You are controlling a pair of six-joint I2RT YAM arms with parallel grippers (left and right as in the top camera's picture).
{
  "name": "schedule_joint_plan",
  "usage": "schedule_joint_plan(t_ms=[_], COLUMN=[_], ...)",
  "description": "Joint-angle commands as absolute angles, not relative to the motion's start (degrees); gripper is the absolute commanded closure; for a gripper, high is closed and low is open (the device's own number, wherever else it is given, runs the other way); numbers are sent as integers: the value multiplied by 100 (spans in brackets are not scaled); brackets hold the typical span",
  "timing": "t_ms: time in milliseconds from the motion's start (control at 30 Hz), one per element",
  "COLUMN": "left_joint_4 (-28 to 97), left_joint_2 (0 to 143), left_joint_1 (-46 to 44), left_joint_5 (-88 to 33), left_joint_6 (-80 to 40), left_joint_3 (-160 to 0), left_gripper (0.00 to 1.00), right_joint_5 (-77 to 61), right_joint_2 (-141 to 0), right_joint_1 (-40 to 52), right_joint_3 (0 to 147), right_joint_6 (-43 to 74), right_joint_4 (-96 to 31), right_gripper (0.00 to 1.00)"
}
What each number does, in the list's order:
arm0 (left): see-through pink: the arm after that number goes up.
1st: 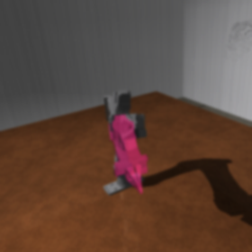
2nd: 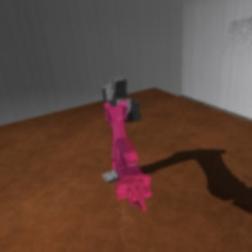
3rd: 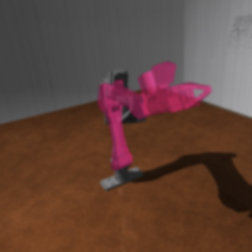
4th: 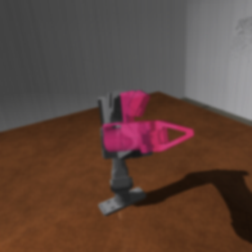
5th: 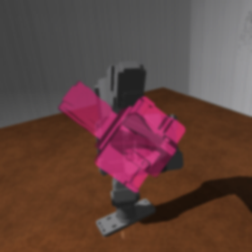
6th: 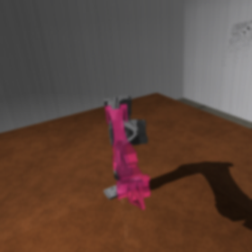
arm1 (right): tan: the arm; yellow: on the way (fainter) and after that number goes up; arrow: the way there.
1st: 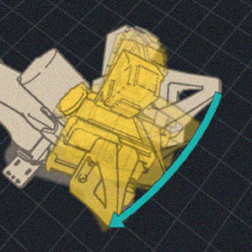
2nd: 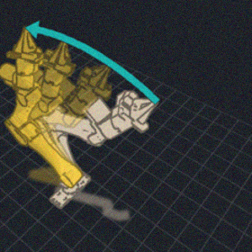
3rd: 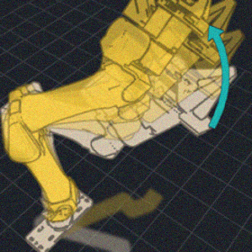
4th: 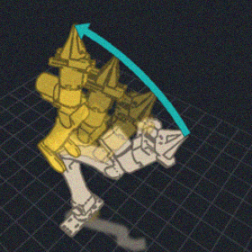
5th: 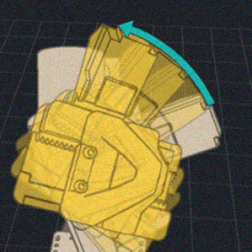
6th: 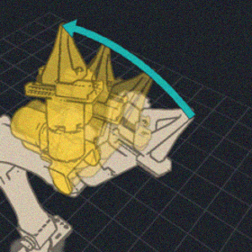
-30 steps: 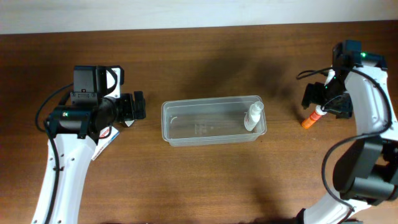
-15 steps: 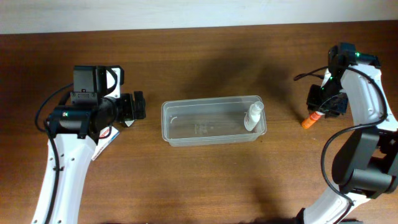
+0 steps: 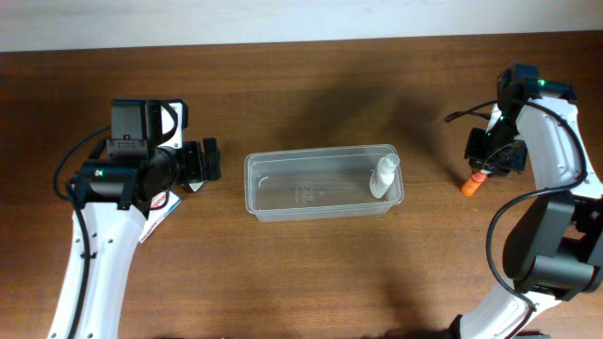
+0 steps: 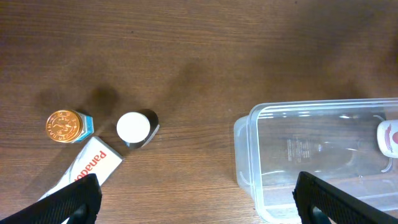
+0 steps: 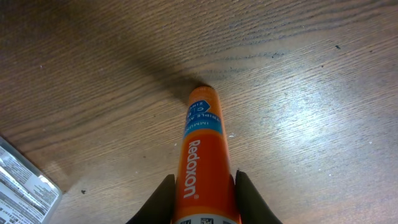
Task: Pack container
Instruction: 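Move the right gripper to the orange Redoxon tube and grasp it, then place the orange tube into the container beside the white bottle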
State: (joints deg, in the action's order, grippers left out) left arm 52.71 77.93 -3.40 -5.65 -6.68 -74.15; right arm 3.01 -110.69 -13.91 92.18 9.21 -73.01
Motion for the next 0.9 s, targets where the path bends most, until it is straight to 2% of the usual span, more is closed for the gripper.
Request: schedule_joint_plan(t_ms=[0, 300, 533, 700, 867], left_joint_4=[5258, 5253, 5256, 5256, 5258], left_joint_2=[7806, 7806, 7806, 7806, 7806], left_joint_1=[-309, -309, -309, -309, -309], left_joint_5=[-624, -624, -624, -626, -626], left_joint_6=[-596, -596, -596, -596, -596], left_joint_3=[-7537, -7537, -7537, -7537, -7537], left_gripper=[1, 1, 1, 1, 1], right_joint_5=[237, -117, -1068, -1074, -1026], right_joint_2=[-11083, -10602, -9456, -8414, -8147], right_joint_1=[-1389, -1389, -1269, -611, 196], right_joint_3=[9185, 9511, 9859, 9859, 9852], right_joint_6=[934, 701, 183, 169, 196], right_joint_4=[-7308, -7605, -8197, -8532, -8639], right_gripper=[80, 81, 81, 81, 81])
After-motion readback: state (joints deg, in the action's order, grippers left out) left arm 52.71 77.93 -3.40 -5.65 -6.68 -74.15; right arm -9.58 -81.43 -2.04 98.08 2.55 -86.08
